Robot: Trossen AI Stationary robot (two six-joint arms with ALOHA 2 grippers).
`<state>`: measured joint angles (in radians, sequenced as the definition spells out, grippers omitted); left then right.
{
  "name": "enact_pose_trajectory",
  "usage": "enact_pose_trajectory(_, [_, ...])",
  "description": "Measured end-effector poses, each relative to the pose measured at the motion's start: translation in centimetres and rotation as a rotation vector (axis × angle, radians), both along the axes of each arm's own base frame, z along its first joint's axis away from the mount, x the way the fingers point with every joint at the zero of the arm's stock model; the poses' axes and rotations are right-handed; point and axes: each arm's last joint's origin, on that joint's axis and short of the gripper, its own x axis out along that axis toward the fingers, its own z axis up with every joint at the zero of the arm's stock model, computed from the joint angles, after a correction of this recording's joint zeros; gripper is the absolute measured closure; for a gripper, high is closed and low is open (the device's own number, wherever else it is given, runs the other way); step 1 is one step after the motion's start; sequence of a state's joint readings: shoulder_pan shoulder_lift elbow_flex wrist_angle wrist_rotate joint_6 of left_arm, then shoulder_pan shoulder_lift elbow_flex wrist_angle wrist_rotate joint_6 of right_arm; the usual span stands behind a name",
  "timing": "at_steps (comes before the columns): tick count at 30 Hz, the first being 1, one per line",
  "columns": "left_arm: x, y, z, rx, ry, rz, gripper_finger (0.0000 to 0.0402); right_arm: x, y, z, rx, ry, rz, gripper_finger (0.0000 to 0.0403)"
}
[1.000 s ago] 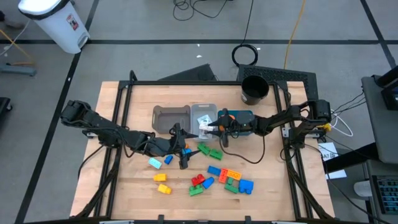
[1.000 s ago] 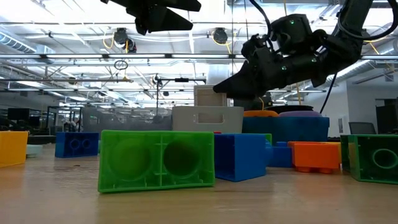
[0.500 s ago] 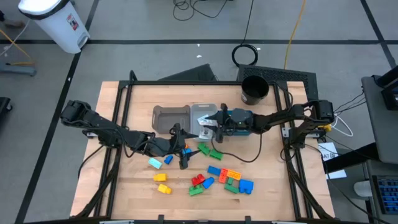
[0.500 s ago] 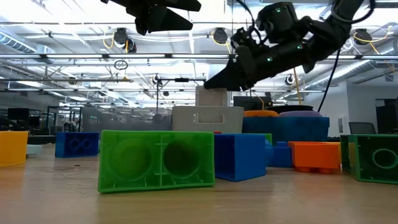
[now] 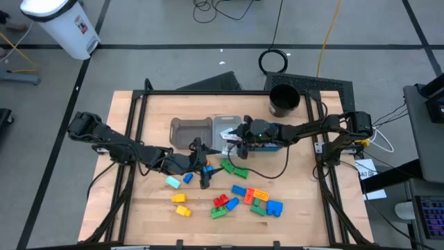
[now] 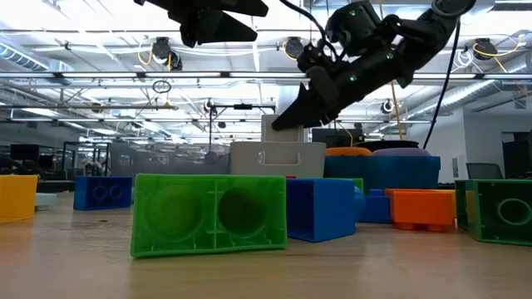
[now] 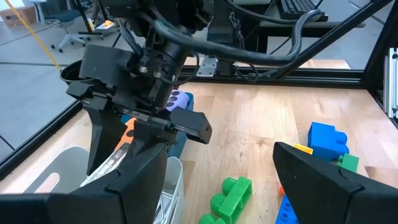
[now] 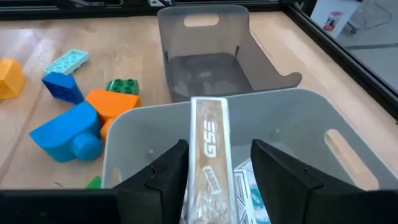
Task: Pick & Place Toys
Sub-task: Put the brown playing card box into the gray bin
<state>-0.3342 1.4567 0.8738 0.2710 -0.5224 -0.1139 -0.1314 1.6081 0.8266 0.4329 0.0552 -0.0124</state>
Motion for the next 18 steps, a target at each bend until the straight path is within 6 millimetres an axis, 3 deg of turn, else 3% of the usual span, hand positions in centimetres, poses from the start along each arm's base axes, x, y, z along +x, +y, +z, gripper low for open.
enact_pose_trajectory(18, [0.0, 0.0, -0.1, -0.003, 0.005, 0.001, 0.0103, -1.4, 1.7, 1.0, 0.125, 0.095, 0.134, 0.0234])
